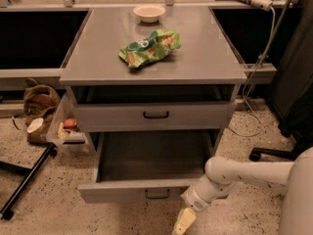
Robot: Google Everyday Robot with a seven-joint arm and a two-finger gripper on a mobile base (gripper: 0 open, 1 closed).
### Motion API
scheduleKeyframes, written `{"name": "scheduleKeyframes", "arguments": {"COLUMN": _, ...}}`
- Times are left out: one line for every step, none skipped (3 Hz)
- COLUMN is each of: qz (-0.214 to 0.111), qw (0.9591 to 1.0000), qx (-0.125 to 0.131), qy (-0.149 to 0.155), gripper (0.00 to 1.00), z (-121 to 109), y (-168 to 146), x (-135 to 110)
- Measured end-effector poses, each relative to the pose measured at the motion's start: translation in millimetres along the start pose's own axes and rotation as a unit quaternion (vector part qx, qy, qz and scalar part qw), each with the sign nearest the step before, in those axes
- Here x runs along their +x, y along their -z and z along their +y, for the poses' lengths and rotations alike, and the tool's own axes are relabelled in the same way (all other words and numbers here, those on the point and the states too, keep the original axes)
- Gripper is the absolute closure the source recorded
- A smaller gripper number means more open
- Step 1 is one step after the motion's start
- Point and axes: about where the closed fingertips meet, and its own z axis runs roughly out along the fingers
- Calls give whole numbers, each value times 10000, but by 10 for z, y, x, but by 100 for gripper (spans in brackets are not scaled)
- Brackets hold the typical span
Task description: Close middle drawer
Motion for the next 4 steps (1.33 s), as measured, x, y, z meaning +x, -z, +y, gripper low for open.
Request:
{"name": "scheduleKeyframes", "arguments": {"qz": 149, "qw": 9994, "qx": 163, "qy": 282, "gripper": 0, "z": -49, "y": 65, "x": -255}}
{"name": "scheduleKeyframes", "arguments": {"qz": 232, "qw": 9958, "qx": 596, "qy": 660, "gripper": 0, "z": -327, "y": 389, "x": -750}}
{"name": "scheduleKeyframes", "arguments": {"qz": 232, "qw": 9958, "qx": 596, "qy": 660, "gripper": 0, "z": -327, "y": 389, "x": -750}}
{"name": "scheduleKeyframes", "arguments": {"qz": 159, "qw": 9953, "qx": 707, "qy": 649, "gripper": 0, "z": -475, "y": 390, "x": -758}}
